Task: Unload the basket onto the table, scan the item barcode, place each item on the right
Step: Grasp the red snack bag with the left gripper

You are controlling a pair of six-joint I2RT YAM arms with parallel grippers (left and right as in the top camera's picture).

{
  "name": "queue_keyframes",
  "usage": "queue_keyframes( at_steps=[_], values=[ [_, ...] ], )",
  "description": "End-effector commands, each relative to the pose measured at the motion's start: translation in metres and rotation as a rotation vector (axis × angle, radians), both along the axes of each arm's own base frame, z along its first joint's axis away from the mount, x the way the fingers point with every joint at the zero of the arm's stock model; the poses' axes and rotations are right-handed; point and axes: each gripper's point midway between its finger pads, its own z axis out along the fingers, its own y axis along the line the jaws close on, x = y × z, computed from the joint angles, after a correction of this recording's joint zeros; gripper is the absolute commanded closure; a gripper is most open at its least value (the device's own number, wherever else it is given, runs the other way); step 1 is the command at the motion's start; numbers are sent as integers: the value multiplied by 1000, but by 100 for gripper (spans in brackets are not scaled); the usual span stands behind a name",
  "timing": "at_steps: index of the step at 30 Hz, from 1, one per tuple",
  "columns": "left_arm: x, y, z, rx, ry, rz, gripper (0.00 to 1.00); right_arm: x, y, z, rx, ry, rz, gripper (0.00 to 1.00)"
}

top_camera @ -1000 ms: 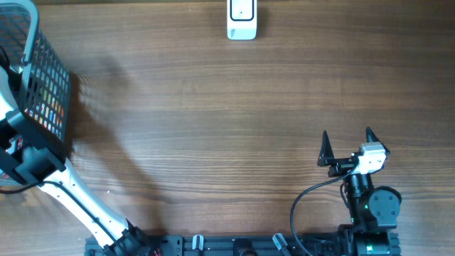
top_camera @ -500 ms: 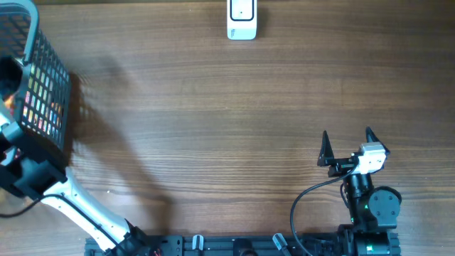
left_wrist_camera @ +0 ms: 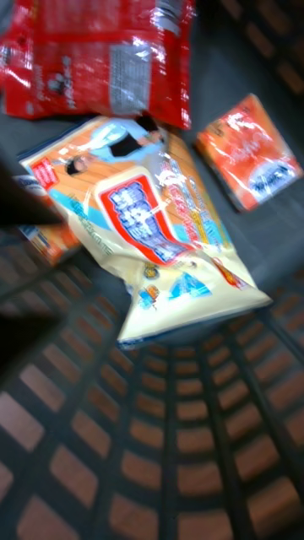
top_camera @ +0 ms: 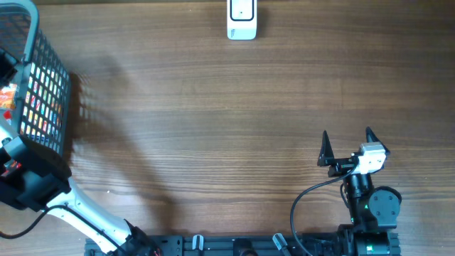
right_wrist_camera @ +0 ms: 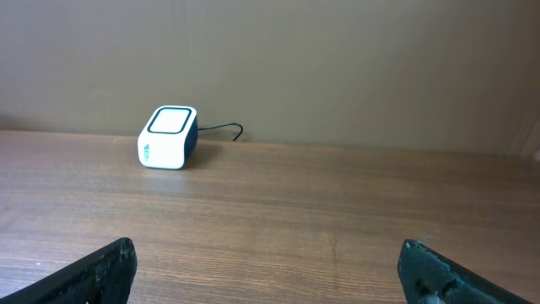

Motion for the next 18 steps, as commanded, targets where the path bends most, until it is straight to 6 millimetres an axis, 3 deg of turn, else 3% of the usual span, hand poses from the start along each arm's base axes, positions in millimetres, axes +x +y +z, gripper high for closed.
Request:
queue_keyframes(
  at_steps=[1, 4, 8, 13, 18],
  values=[
    [-19, 15, -22, 34, 128, 54, 2, 0, -1, 1, 8, -7, -10, 0],
    [-44, 30, -39, 70, 259, 149, 0, 0, -1, 1, 8, -7, -10, 1],
    [-78, 56, -37, 155, 355, 332, 0, 0, -1, 1, 8, -7, -10, 0],
    [-105, 72, -44, 117, 367, 449, 0, 0, -1, 1, 8, -7, -10, 0],
    [-120, 79, -66, 53, 374, 491, 0, 0, -1, 1, 8, -7, -10, 0]
  ],
)
